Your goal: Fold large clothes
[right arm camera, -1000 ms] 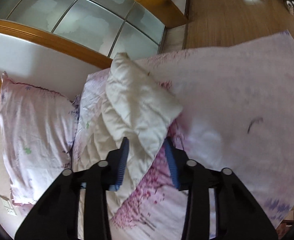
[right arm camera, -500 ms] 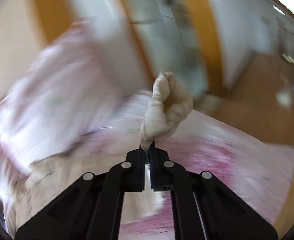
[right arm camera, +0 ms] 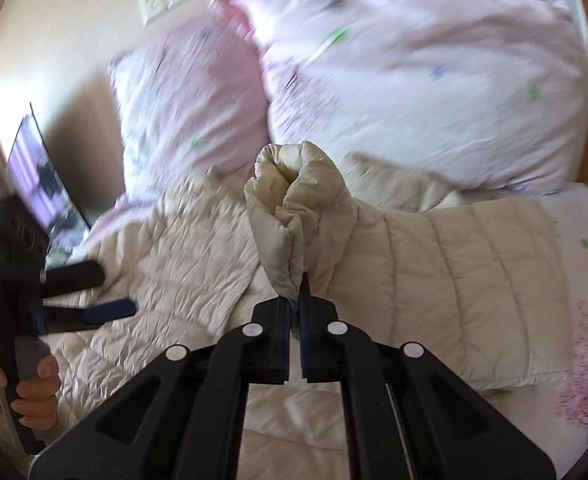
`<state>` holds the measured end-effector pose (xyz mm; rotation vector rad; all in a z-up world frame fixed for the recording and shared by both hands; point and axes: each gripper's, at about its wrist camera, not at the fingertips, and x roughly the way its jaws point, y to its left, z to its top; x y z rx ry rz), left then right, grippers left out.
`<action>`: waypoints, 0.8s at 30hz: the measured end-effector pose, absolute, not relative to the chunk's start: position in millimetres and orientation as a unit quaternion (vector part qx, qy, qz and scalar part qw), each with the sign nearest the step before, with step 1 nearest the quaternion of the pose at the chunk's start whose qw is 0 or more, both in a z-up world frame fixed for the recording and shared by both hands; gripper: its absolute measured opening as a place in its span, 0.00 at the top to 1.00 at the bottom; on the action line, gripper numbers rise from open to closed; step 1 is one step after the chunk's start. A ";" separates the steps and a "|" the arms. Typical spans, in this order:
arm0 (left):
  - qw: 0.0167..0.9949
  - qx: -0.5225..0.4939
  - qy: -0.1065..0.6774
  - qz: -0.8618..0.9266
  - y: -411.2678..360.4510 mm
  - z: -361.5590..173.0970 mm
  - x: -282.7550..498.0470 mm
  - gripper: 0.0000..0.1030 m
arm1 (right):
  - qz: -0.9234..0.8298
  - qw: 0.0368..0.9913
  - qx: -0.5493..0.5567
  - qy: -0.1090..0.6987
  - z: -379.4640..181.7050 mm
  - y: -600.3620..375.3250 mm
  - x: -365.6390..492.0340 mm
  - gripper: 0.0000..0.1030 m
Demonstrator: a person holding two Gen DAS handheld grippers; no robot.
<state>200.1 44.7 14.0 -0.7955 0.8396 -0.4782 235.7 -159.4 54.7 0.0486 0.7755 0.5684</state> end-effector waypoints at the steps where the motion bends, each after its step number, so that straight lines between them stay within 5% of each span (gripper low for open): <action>1: 0.805 -0.379 0.397 -0.225 42.9 11.5 203.9 0.01 | 0.276 0.884 0.014 0.377 51.1 -155.2 229.1 0.83; 2: 0.798 -0.387 0.402 -0.227 39.7 7.7 209.1 0.01 | 0.280 0.881 0.008 0.381 50.4 -148.3 226.3 0.69; 3: 0.794 -0.390 0.408 -0.227 37.2 4.4 212.8 0.01 | 0.287 0.878 0.004 0.383 50.3 -146.4 221.6 0.43; 4: 0.789 -0.393 0.414 -0.227 32.5 0.4 217.3 0.01 | 0.291 0.879 0.004 0.377 52.5 -148.5 215.1 0.32; 7: 0.779 -0.394 0.430 -0.229 23.7 -7.5 225.1 0.05 | 0.295 0.879 0.018 0.374 60.8 -158.8 208.3 0.32; 14: 0.756 -0.388 0.478 -0.221 0.9 -23.9 245.4 0.28 | 0.246 0.864 0.184 0.398 64.5 -235.5 227.8 0.31; 17: 0.760 -0.372 0.485 -0.222 -11.1 -25.2 254.2 0.53 | 0.231 0.819 0.282 0.443 43.5 -269.2 235.6 0.31; 20: 0.760 -0.367 0.491 -0.217 -17.5 -30.5 264.5 0.88 | 0.230 0.745 0.385 0.493 5.8 -286.8 245.1 0.31; 24: 0.777 -0.353 0.477 -0.211 -15.2 -24.0 268.2 0.97 | 0.203 0.703 0.464 0.499 -25.2 -300.3 257.1 0.36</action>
